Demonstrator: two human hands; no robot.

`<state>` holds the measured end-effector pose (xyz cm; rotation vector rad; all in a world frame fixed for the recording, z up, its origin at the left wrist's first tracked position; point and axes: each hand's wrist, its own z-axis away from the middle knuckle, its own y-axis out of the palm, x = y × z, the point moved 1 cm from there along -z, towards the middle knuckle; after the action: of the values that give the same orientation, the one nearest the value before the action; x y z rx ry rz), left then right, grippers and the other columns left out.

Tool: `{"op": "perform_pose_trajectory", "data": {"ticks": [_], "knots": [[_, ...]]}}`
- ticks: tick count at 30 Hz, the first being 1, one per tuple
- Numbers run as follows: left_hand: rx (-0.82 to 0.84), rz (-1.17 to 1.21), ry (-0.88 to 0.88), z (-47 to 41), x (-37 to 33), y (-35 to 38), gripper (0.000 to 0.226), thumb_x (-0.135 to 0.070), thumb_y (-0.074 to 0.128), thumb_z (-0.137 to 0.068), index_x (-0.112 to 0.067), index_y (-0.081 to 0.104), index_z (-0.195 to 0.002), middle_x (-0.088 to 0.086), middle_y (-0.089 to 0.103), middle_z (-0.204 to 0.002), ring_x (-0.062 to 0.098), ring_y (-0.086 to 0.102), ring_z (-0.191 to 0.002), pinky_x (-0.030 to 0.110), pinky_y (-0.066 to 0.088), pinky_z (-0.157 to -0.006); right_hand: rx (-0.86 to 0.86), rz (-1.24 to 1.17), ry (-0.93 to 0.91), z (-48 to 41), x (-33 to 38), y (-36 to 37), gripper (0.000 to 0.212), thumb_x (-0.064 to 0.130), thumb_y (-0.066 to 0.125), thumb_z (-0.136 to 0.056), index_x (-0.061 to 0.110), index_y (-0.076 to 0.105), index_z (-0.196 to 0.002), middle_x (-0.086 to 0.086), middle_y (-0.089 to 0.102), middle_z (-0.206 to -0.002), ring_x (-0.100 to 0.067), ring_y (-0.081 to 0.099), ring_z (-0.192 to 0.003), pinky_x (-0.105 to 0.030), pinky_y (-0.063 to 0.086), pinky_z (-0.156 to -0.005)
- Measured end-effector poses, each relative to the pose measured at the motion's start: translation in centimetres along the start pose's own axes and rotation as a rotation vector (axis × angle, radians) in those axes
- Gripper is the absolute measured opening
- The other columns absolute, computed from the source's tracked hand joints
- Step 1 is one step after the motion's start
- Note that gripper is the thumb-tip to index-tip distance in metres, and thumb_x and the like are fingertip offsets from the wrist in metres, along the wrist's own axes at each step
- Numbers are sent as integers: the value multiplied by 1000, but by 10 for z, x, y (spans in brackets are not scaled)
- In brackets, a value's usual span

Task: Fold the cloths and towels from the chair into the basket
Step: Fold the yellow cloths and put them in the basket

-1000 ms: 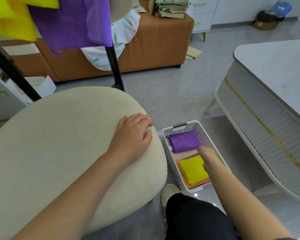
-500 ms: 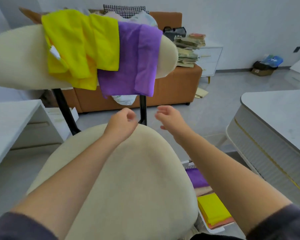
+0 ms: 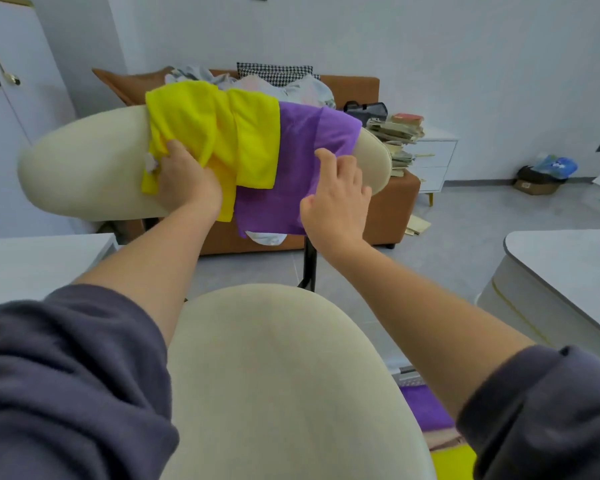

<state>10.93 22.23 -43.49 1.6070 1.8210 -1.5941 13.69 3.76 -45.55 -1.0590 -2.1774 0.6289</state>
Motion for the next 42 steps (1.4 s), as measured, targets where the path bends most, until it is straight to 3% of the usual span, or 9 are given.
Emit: {"op": "perform_pose_trajectory", "data": {"ticks": [5,9,19,24,28,31,34,38,42], "knots": [[-48,-19,202,9,7,-5,28,-22,40,-98,-2,53,-111,22,51,-120,36,43,-117,46,37,-89,76,320,-314,-6,12,5,53,10,54,-78,19,44,-130,-9,39,-133,-30,42,-111,-39,30,-83],[-66,247,251,28,26,-12,7,-4,43,-91,-8,41,-96,17,48,-97,26,43,-82,25,27,-66,325,401,-573,-5,30,25,71,19,54,-87,28,20,-148,-7,0,-159,-32,10,-143,-52,20,-109],[72,59,78,55,100,-33,24,-2,38,-81,-15,56,-91,13,55,-82,34,46,-76,37,37,-61,581,404,-417,-27,52,44,69,20,49,-92,16,12,-150,2,0,-160,-27,-4,-146,-61,15,-111],[593,-240,403,66,119,-30,13,-22,27,-64,-20,41,-62,9,45,-71,32,42,-71,32,25,-54,561,343,-394,-27,54,40,51,18,44,-93,15,29,-142,-2,22,-154,-28,6,-146,-59,20,-110],[837,19,532,76,115,-27,10,-12,29,-56,-21,33,-54,-3,33,-56,13,33,-59,28,23,-55,593,102,-328,-23,56,39,59,9,47,-87,19,30,-143,-10,36,-142,-34,39,-128,-45,39,-94],[1089,-57,507,95,123,-15,21,-10,31,-49,-28,42,-52,-11,47,-55,4,42,-62,12,33,-75,867,48,-414,6,53,45,58,2,47,-86,19,40,-141,-13,45,-136,-31,47,-121,-30,38,-91],[1298,-149,449,128,133,-4,22,-7,41,-58,-28,47,-53,-15,50,-54,-5,45,-58,14,33,-60,1207,175,-402,64,38,62,59,4,45,-89,24,37,-144,-6,37,-148,-26,40,-131,-32,36,-102],[1234,-45,294,132,149,3,18,-13,46,-64,-26,54,-53,-9,52,-61,1,46,-62,19,35,-58,1286,195,-389,112,28,91,55,14,48,-93,24,33,-145,-9,44,-142,-30,46,-125,-36,39,-98],[761,76,166,115,154,1,20,-25,54,-82,-19,51,-62,-1,54,-65,19,49,-70,31,37,-62,1183,133,-366,118,24,99,44,19,49,-93,24,45,-137,-8,53,-130,-30,52,-116,-35,42,-89]]}}
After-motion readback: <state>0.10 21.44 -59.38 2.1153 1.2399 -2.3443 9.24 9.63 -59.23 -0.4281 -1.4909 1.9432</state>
